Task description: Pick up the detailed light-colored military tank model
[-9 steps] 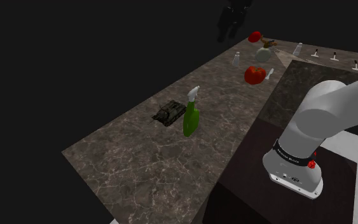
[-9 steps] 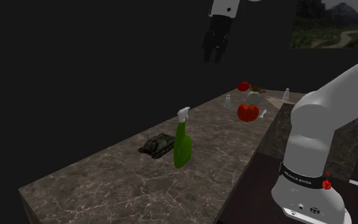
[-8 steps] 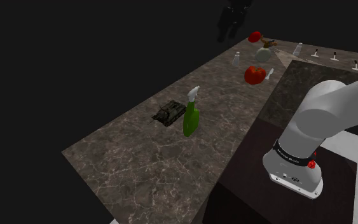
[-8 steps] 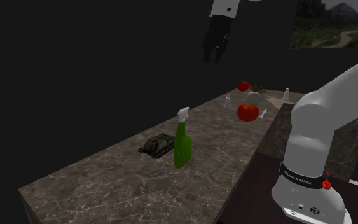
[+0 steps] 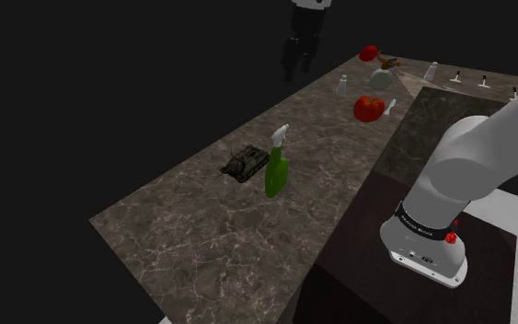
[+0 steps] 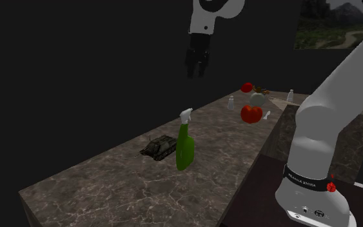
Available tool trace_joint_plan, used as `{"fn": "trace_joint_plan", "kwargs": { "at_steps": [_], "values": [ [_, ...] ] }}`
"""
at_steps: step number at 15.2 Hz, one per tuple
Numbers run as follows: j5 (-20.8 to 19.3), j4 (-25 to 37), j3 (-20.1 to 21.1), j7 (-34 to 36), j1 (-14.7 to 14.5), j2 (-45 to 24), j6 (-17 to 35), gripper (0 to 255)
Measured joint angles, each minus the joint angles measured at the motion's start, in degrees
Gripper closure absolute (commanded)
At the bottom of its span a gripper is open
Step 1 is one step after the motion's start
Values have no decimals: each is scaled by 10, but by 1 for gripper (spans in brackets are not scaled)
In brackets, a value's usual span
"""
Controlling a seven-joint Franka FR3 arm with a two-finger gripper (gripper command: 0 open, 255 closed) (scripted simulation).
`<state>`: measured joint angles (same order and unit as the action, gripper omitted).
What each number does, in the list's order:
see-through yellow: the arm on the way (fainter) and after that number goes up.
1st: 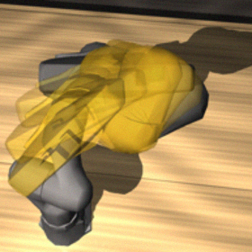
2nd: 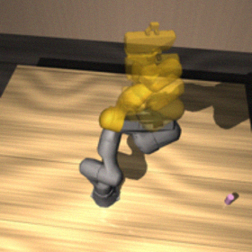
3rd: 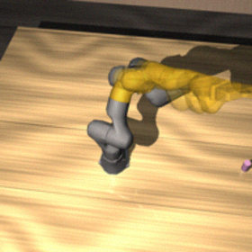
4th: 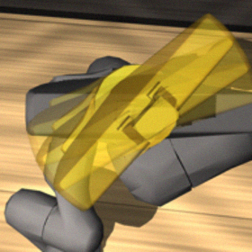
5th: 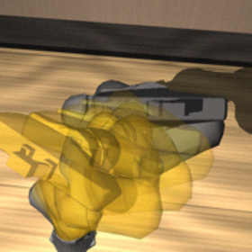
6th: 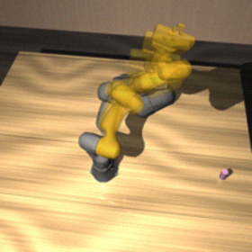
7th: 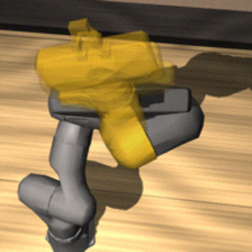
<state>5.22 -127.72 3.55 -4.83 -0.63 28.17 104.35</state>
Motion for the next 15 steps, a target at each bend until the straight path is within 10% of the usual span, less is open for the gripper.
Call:
{"fn": "trace_joint_plan", "kwargs": {
  "at_steps": [15],
  "values": [
    [-40, 163, 56, 16, -37, -335, 61, 0]
  ]
}}
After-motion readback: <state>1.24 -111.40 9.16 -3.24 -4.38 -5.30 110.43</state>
